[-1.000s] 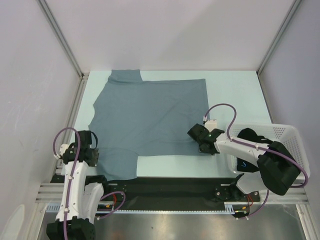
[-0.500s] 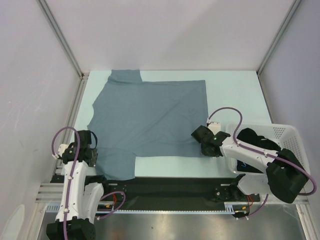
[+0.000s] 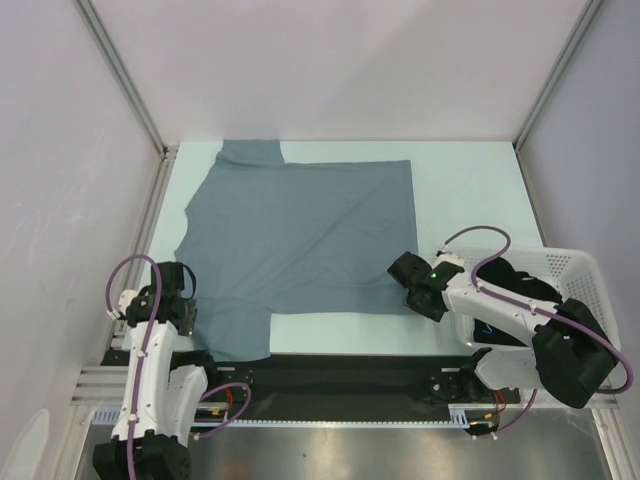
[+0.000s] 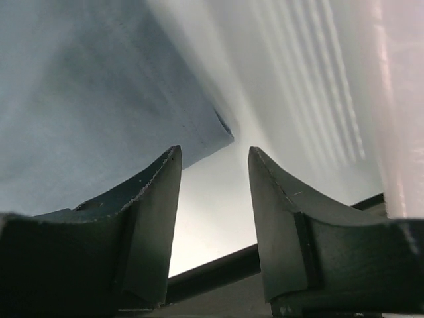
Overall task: Fold and stack the t-shirts
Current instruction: Fold the tshirt
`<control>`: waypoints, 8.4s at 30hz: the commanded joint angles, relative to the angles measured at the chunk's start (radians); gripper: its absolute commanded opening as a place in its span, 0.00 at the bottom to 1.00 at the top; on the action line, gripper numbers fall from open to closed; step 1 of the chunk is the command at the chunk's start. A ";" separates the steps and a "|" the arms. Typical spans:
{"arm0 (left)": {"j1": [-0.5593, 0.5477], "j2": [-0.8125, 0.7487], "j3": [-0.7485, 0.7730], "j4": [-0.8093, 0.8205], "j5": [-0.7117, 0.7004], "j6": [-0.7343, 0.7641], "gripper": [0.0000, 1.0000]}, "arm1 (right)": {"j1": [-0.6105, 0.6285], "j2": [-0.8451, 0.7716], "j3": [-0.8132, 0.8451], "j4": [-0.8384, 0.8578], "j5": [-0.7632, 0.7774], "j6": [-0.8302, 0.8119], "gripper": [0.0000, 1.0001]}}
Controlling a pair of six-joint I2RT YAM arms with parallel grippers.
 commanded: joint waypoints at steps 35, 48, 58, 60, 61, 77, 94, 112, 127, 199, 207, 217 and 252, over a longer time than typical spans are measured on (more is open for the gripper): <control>0.013 -0.020 0.040 -0.065 -0.022 -0.028 0.00 | -0.033 0.049 -0.013 -0.080 0.104 0.033 0.00; 0.013 -0.179 0.081 -0.169 0.002 -0.042 0.00 | -0.034 -0.069 -0.036 0.004 0.007 -0.282 0.00; 0.013 -0.013 0.184 -0.039 0.038 0.196 0.00 | -0.071 -0.042 0.059 0.004 -0.051 -0.368 0.00; 0.013 0.029 0.207 0.028 0.044 0.243 0.00 | -0.103 -0.028 0.101 0.017 -0.057 -0.409 0.00; 0.013 0.070 0.230 0.052 0.050 0.291 0.00 | -0.119 -0.008 0.117 0.021 -0.059 -0.422 0.00; -0.066 0.471 0.426 0.536 0.188 0.515 0.00 | -0.350 0.334 0.427 0.221 -0.310 -0.661 0.00; -0.066 0.756 0.569 0.610 0.249 0.573 0.00 | -0.453 0.483 0.554 0.198 -0.384 -0.702 0.00; -0.063 0.885 0.684 0.602 0.277 0.596 0.00 | -0.502 0.620 0.708 0.164 -0.430 -0.721 0.00; -0.032 0.920 0.681 0.598 0.268 0.603 0.00 | -0.524 0.661 0.731 0.162 -0.438 -0.724 0.00; 0.405 0.738 0.187 0.782 0.670 0.733 0.67 | -0.473 0.413 0.373 0.281 -0.418 -0.406 0.73; 0.424 0.793 0.220 0.794 0.644 0.750 0.58 | -0.478 0.442 0.369 0.305 -0.434 -0.423 0.73; 0.424 0.887 0.262 0.814 0.647 0.770 0.26 | -0.499 0.474 0.378 0.285 -0.434 -0.423 0.71; 0.499 0.879 0.295 0.702 0.516 0.750 0.00 | -0.499 0.428 0.263 0.178 -0.172 -0.460 0.00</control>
